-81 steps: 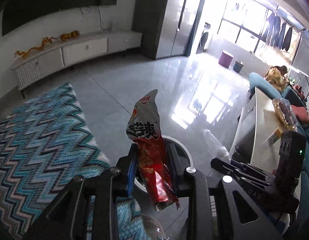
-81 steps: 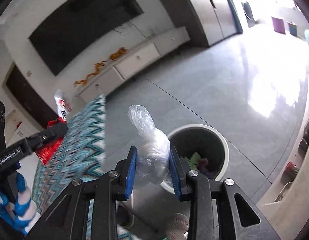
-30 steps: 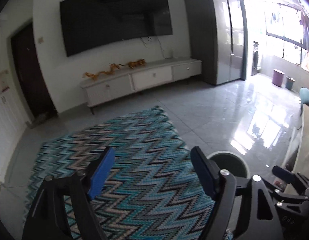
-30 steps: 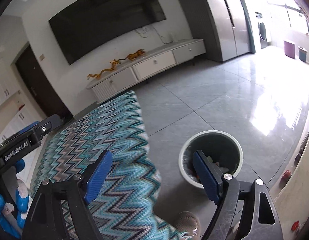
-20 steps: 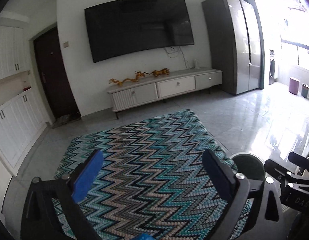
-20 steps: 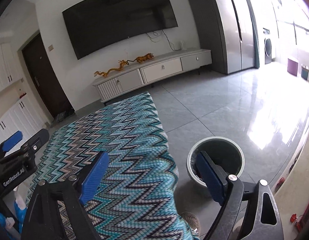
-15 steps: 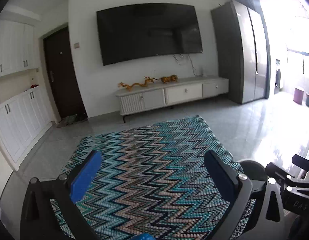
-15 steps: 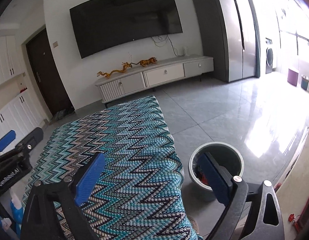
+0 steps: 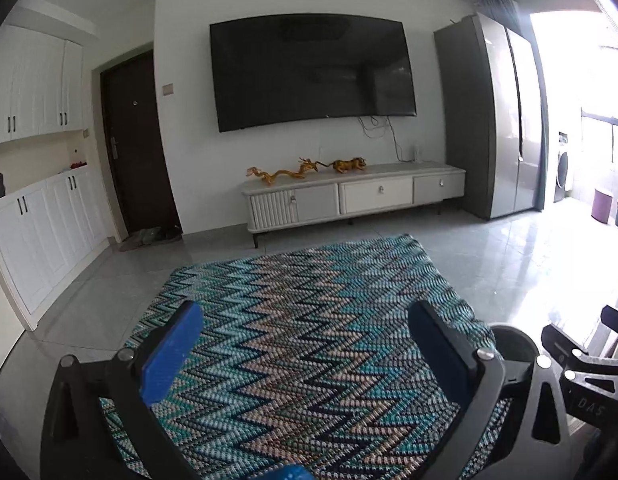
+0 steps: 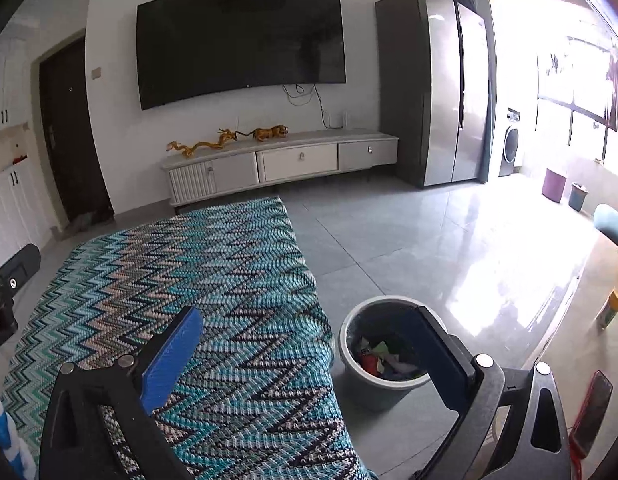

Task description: Collect trash

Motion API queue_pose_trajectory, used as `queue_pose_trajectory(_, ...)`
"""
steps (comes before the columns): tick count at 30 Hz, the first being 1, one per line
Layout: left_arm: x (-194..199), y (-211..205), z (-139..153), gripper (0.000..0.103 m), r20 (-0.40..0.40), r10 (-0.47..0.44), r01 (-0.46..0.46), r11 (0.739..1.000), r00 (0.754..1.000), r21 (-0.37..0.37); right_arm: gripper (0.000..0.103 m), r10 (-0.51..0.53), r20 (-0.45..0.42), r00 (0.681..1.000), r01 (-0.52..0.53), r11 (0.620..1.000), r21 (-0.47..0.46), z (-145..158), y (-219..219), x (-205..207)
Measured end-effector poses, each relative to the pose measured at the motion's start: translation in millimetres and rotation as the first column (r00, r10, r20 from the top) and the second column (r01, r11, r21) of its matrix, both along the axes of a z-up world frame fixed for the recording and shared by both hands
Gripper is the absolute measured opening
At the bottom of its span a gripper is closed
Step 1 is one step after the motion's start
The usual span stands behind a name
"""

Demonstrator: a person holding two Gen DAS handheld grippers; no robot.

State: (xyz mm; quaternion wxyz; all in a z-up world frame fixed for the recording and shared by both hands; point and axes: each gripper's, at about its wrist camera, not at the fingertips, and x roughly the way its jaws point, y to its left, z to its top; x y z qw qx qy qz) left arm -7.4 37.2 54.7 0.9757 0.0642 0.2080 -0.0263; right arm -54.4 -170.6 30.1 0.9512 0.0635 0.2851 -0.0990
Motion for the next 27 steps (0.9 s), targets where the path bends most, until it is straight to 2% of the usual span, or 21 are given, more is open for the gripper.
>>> queue_pose_trajectory(13,7.5,-22.9,-28.0,0.103,-0.077,-0.044,0.046,0.999,0.996,0.017,0.103,-0.027,-0.026,0.999,0.028,0.999,0.027,-17.2,-17.0,1.0)
queue_pose_trajectory(27,9.8,-23.3,-34.5,0.103,-0.078,-0.033,0.034,0.999,0.996,0.010,0.103,-0.024,-0.030,0.999,0.025,0.999,0.030,-24.0,-20.0,1.7)
